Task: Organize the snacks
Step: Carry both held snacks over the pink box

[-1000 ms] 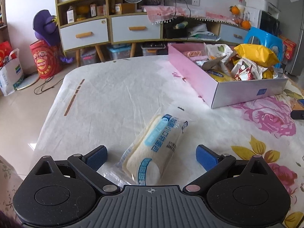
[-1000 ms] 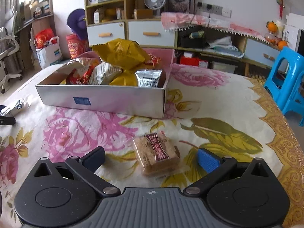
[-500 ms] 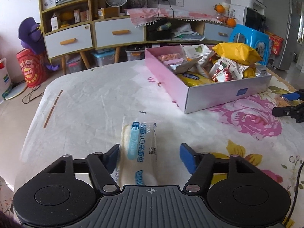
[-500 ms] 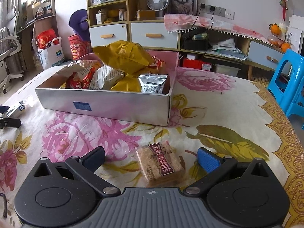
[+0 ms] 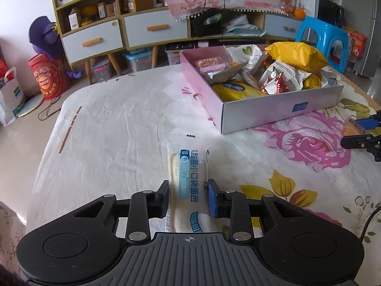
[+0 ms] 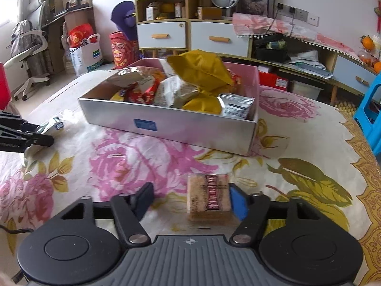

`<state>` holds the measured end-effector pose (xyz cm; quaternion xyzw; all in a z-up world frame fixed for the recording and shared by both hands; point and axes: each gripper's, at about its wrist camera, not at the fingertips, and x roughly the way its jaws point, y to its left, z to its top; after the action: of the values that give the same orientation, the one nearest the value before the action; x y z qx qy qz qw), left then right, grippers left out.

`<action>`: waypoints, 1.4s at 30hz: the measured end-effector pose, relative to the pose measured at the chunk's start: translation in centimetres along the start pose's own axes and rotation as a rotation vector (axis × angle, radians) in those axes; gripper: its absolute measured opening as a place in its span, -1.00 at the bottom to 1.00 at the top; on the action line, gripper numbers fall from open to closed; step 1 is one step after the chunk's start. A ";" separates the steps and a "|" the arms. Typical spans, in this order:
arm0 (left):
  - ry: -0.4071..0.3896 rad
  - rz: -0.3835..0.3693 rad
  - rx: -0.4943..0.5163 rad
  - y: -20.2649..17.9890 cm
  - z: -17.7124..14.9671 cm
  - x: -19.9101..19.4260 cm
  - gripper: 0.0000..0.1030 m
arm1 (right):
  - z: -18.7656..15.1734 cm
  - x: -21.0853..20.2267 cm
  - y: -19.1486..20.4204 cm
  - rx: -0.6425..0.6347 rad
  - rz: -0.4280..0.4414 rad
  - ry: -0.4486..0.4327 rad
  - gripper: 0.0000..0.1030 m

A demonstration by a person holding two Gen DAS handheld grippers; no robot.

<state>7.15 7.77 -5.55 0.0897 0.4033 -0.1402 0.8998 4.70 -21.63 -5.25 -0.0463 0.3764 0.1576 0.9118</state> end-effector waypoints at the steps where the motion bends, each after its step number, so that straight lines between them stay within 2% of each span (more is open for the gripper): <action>1: 0.010 0.001 -0.003 -0.2 0.0 -0.1 -0.46 | 0.0 -0.1 0.3 -0.008 0.008 0.001 -0.31; 3: 0.034 -0.003 -0.007 -0.5 0.2 -0.2 -0.47 | 0.2 -0.3 0.9 -0.026 0.016 0.008 -0.47; 8: 0.059 -0.008 -0.027 -0.9 0.6 -0.8 -0.57 | 0.4 -0.5 2.1 -0.047 0.013 0.031 -0.48; 13: 0.064 -0.031 -0.053 -1.1 1.3 -1.4 -0.65 | 1.1 -0.7 2.6 -0.013 0.033 0.062 -0.48; 19: 0.057 -0.051 -0.039 -2.1 2.1 -2.2 -0.67 | 2.4 -1.0 3.6 -0.004 0.032 0.043 -0.48; 33: -0.040 -0.130 -0.080 -2.8 4.3 -4.9 -0.68 | 5.7 -1.3 4.8 0.043 0.052 -0.043 -0.49; 42: -0.088 -0.137 -0.203 -2.7 7.4 -2.8 -0.68 | 8.1 -0.2 4.0 0.124 0.027 -0.103 -0.48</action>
<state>9.67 3.74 1.31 -0.0357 0.3807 -0.1637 0.9094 8.72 -16.27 0.81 0.0237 0.3388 0.1484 0.9288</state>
